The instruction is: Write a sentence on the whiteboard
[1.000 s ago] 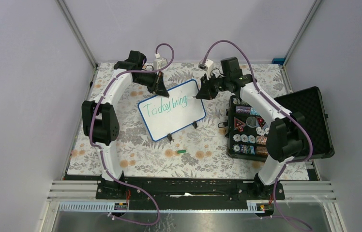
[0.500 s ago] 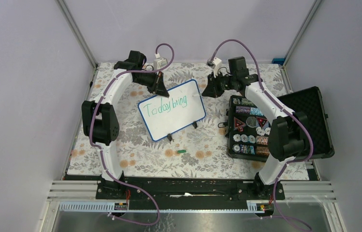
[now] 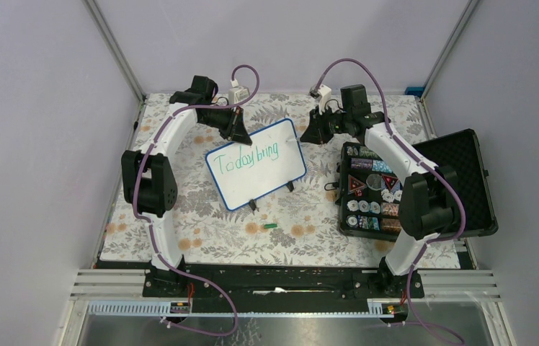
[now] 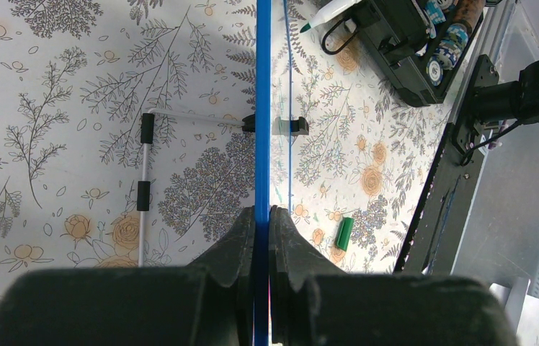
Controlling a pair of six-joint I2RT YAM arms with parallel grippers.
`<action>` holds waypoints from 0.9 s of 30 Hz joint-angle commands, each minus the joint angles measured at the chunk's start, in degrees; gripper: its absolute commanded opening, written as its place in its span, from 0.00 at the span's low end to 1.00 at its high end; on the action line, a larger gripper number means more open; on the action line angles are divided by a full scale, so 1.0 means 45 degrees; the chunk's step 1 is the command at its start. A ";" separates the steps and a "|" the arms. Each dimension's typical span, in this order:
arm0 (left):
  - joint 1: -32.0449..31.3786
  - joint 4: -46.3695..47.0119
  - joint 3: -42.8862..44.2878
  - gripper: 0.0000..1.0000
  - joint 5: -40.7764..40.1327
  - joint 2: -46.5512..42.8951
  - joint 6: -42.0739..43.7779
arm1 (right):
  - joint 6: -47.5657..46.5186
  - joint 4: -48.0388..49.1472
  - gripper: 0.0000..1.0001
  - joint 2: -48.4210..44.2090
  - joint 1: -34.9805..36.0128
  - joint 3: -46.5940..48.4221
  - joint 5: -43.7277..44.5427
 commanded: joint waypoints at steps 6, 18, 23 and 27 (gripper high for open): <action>-0.0387 -0.0383 -0.0516 0.00 -0.1640 0.0045 0.0886 | 0.0158 0.0485 0.00 0.0160 0.0005 0.0228 -0.0493; -0.0396 -0.0363 -0.0502 0.00 -0.1635 0.0082 0.0879 | 0.0081 0.0454 0.00 0.0160 0.0446 0.0256 -0.0702; -0.0396 -0.0361 -0.0522 0.00 -0.1612 0.0073 0.0896 | 0.0078 0.0439 0.00 0.0310 0.0455 0.0364 -0.0403; -0.0396 -0.0358 -0.0483 0.00 -0.1610 0.0093 0.0880 | 0.0069 0.0440 0.00 0.0426 0.0508 0.0512 -0.0297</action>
